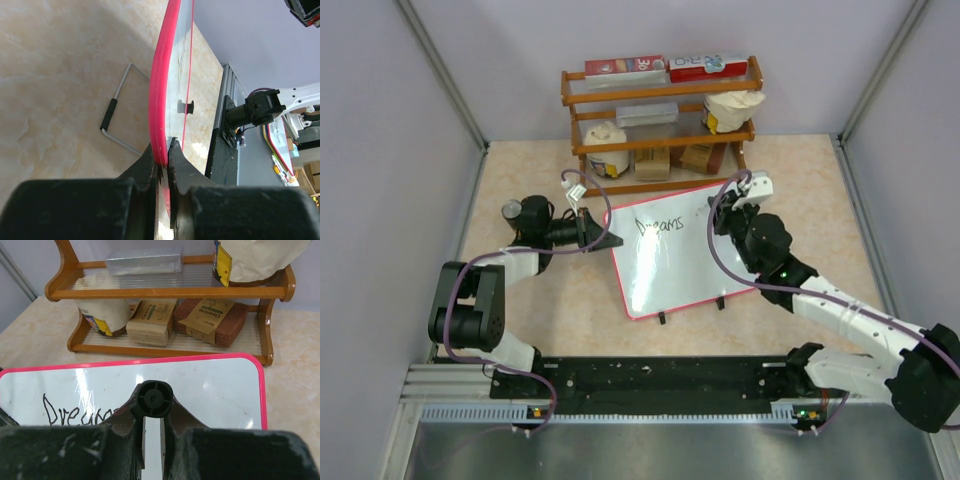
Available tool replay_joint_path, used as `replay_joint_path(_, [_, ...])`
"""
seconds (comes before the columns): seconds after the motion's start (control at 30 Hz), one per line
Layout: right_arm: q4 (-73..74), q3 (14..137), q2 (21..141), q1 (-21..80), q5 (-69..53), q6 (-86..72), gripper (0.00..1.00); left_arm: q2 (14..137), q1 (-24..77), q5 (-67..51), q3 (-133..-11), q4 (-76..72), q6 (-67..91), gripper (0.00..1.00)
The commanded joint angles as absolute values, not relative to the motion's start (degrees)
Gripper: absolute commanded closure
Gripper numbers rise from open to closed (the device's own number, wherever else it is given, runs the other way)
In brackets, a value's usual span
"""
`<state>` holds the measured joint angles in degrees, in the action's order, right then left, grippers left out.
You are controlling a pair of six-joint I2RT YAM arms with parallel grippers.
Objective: Write a sentence on the whiteboard
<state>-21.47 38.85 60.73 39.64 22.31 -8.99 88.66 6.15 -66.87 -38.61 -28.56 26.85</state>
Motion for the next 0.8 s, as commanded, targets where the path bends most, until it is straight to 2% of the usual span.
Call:
replay_joint_path(0.0, [-24.17,42.36,61.52,39.99,21.88,-9.23,1.00,90.18,7.73,-63.37,-38.15,-27.69,14.85,1.00])
replay_joint_path(0.37, [-22.77,43.24,65.13,40.08,21.62,-10.81,1.00,90.26,7.73,-63.46,-38.23,-27.69,14.77,1.00])
replay_joint_path(0.77, [-19.60,40.17,62.84,39.99,22.68,-11.95,1.00,90.26,7.73,-63.46,-38.23,-27.60,14.77,1.00])
